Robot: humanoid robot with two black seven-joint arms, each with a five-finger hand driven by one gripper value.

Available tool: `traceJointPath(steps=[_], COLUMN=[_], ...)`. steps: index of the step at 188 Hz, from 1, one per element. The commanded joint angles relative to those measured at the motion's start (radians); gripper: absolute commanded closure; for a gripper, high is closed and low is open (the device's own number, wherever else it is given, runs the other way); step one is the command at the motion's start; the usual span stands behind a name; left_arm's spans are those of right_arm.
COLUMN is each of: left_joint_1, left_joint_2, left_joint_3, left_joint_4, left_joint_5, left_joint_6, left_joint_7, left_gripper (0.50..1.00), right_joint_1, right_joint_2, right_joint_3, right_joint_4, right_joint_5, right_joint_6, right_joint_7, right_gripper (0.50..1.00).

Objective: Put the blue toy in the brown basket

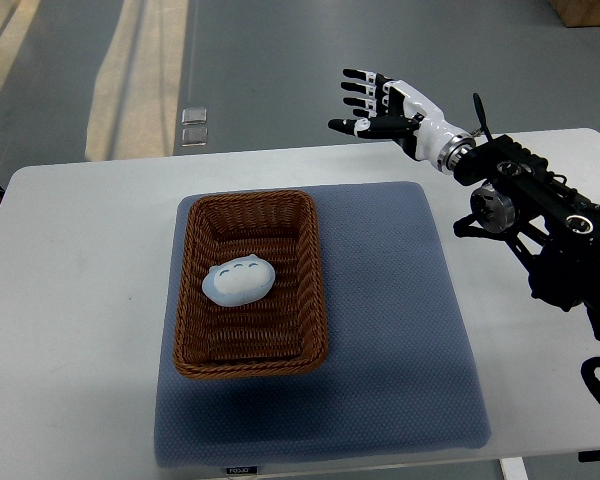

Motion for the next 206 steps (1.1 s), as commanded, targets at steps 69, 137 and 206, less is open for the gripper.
traceJointPath(steps=[69, 137, 206], left_joint_1=[0.0, 0.0, 0.0], left_joint_2=[0.0, 0.0, 0.0], left_joint_3=[0.0, 0.0, 0.0], left_joint_4=[0.0, 0.0, 0.0], left_joint_5=[0.0, 0.0, 0.0], left_joint_6=[0.0, 0.001, 0.0], left_joint_7=[0.0, 0.0, 0.0], left_gripper=[0.5, 0.5, 0.5], right_joint_1=[-0.061, -0.053, -0.063], right_joint_2=[0.048, 0.051, 0.066], right_joint_3=[0.082, 0.108, 0.093], right_joint_4=[-0.125, -0.219, -0.219], right_joint_5=[0.279, 0.307, 0.305], right_joint_6=[-0.082, -0.094, -0.098], right_joint_7=[0.075, 0.169, 0.173], right_gripper=[0.595, 0.593, 0.593])
